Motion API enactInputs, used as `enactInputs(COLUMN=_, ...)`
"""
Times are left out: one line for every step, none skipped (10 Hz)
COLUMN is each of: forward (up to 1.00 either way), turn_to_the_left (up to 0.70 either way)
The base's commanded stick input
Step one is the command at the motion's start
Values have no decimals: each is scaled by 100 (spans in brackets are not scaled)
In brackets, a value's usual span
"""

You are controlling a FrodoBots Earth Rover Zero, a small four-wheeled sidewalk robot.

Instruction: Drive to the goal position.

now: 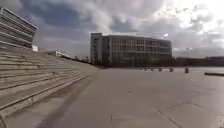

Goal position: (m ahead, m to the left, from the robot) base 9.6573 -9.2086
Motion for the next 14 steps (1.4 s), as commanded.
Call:
enactInputs(forward=70, turn_to_the_left=0)
enactInputs(forward=70, turn_to_the_left=0)
enactInputs(forward=70, turn_to_the_left=0)
enactInputs(forward=70, turn_to_the_left=0)
enactInputs(forward=70, turn_to_the_left=0)
enactInputs(forward=70, turn_to_the_left=0)
enactInputs(forward=70, turn_to_the_left=0)
enactInputs(forward=70, turn_to_the_left=0)
enactInputs(forward=70, turn_to_the_left=0)
enactInputs(forward=70, turn_to_the_left=0)
enactInputs(forward=70, turn_to_the_left=0)
enactInputs(forward=70, turn_to_the_left=0)
enactInputs(forward=70, turn_to_the_left=0)
enactInputs(forward=70, turn_to_the_left=0)
